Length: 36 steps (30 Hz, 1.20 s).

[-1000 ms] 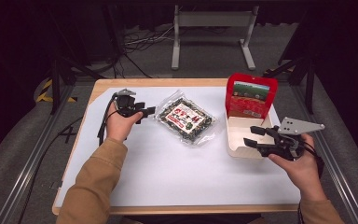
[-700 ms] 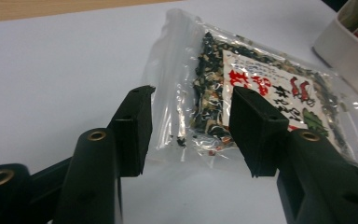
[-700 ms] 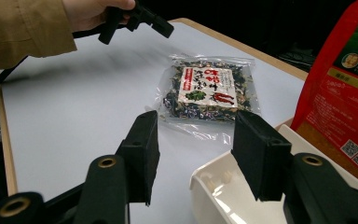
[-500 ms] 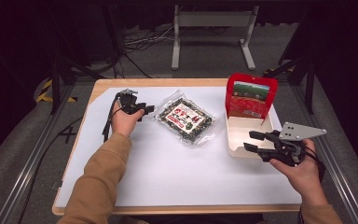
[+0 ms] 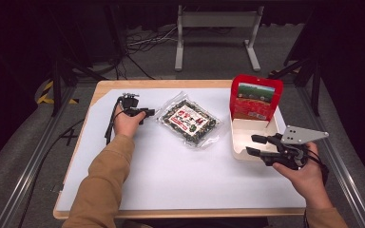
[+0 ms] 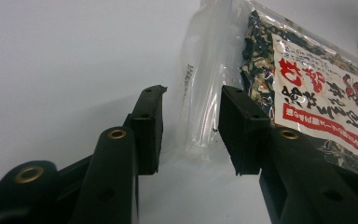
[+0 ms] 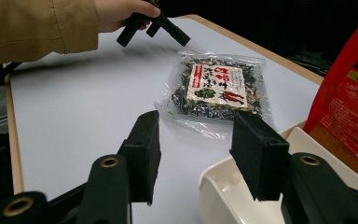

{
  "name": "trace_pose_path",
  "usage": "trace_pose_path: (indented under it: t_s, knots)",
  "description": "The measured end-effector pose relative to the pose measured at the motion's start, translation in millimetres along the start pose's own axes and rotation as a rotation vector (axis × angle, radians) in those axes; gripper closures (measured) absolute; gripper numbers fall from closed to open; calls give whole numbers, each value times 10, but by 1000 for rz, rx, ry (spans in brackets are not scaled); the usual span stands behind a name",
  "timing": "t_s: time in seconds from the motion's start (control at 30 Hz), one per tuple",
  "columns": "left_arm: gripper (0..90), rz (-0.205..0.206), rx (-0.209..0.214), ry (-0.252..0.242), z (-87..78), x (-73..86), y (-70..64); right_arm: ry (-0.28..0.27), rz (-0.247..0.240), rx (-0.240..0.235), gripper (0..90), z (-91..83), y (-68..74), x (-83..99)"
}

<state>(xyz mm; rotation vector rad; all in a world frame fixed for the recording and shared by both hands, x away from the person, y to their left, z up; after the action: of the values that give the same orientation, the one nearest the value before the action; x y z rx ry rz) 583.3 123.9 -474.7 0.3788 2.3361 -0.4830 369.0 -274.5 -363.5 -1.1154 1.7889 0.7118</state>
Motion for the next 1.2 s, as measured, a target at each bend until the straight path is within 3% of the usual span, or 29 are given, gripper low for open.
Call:
trace_pose_path:
  t_s: [0.23, 0.63, 0.77, 1.03, 1.2]
  knots:
    - [680, -7, 6, 19, 57, 28, -5, 10, -8, 1, 519, 5, 1, 20]
    - [710, -18, 25, 47, 137, 70, -50, 24, -22, 10, 514, 23, -3, 43]
    - [741, -4, 8, 59, 147, 85, -47, 26, -24, 12, 509, 23, -5, 47]
    - [888, 24, -40, 53, 121, 75, -38, 25, -26, 12, 506, 27, -1, 46]
    - [900, 32, -48, 44, 83, 54, -49, 26, -27, 13, 505, 25, -3, 52]
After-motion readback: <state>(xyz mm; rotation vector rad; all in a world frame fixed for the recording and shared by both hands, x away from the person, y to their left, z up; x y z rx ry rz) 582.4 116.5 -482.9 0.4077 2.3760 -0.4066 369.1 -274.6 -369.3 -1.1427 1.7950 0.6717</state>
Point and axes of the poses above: each handheld gripper's, and its own axes: z roughly forward along the jaws, x roughly out of its underside, y roughly to its left, the point moved 6 cm from there along z, roughly forward along the jaws, and after that the axes turned 10 degrees about -x, right-handed, at the moved point
